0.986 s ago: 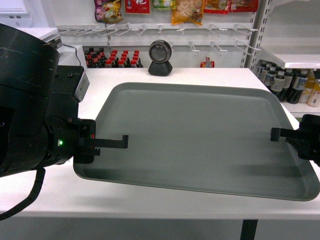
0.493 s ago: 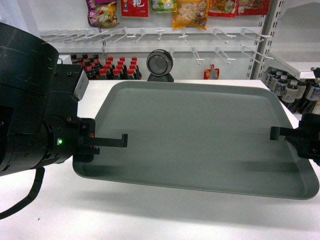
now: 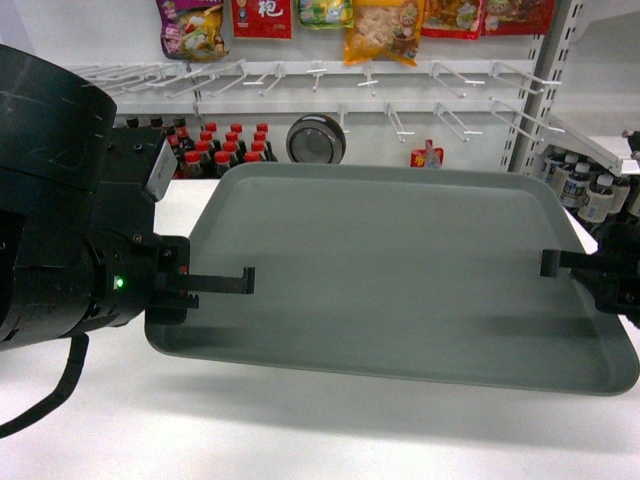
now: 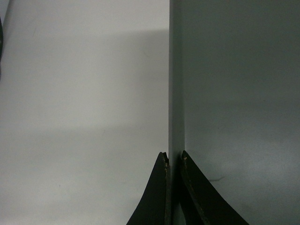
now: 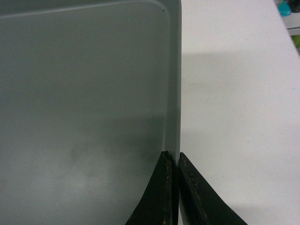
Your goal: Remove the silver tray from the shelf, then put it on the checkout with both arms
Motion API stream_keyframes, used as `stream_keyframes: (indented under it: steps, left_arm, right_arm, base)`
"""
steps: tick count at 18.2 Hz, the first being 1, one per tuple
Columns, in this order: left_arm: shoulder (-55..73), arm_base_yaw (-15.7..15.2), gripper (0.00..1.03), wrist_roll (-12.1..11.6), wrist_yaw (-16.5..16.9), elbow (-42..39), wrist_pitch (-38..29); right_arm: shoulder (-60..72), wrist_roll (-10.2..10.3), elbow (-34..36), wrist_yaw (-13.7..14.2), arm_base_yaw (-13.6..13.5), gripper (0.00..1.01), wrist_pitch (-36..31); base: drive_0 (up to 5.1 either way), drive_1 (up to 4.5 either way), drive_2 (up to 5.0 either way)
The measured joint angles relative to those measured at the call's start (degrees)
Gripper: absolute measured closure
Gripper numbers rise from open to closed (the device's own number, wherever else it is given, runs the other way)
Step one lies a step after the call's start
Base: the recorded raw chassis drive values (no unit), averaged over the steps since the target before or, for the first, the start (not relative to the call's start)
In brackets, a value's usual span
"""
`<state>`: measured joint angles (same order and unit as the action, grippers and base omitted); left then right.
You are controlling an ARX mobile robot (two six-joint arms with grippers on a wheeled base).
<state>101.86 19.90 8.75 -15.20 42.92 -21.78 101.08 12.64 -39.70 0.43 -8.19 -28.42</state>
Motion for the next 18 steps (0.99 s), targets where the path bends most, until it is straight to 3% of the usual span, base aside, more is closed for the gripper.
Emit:
stream_keyframes:
  steps: [1, 2, 3, 4, 5, 7, 10, 15, 18]
  left_arm:
    - [0.8, 0.7, 1.0, 3.7, -4.4, 4.1, 10.9]
    - [2.4, 1.0, 0.99, 6.9, -8.9, 7.3, 17.2]
    - [4.6, 0.7, 0.99, 11.4, -10.6, 9.8, 21.2]
    - [6.4, -0.5, 0.99, 16.1, -9.8, 10.8, 20.7]
    - [7.9, -1.9, 0.99, 17.8, -8.0, 11.4, 18.7]
    - [11.0, -5.6, 0.99, 18.4, -4.0, 13.8, 15.6]
    - [15.1, -9.3, 0.99, 17.7, -0.6, 17.7, 13.3]
    - [20.6, -10.2, 1.0, 16.2, 5.0, 19.7, 9.6]
    - [22.6, -10.3, 1.0, 15.2, 5.5, 21.2, 10.8]
  right_arm:
    - [0.1, -1.4, -0.6, -2.1, 0.1, 0.99, 2.5]
    - [1.1, -3.6, -2.5, -4.6, 0.0, 0.99, 6.1]
    - [3.9, -6.0, -5.5, -7.4, 0.2, 0.99, 7.4]
    - [7.1, -7.3, -9.4, -10.5, 0.5, 0.99, 8.3]
    - [10.0, -7.6, -12.9, -12.8, 0.8, 0.99, 8.4]
    - [15.8, -7.8, -21.0, -15.7, 0.7, 0.99, 10.7]
    - [24.3, -7.2, -32.0, -16.1, -0.5, 0.99, 14.5]
    - [31.7, -6.6, -39.4, -13.4, -0.5, 0.99, 19.3]
    - [32.7, -7.1, -41.0, -11.9, -0.8, 0.99, 21.3]
  base:
    - [0.0, 0.0, 0.0]
    - [0.0, 0.0, 0.0]
    - [0.0, 0.0, 0.0]
    - [0.0, 0.0, 0.0]
    - [0.0, 0.0, 0.0]
    - [0.0, 0.0, 0.0]
    - [0.0, 0.0, 0.0]
    - [0.0, 0.0, 0.0]
    - [0.0, 0.0, 0.0]
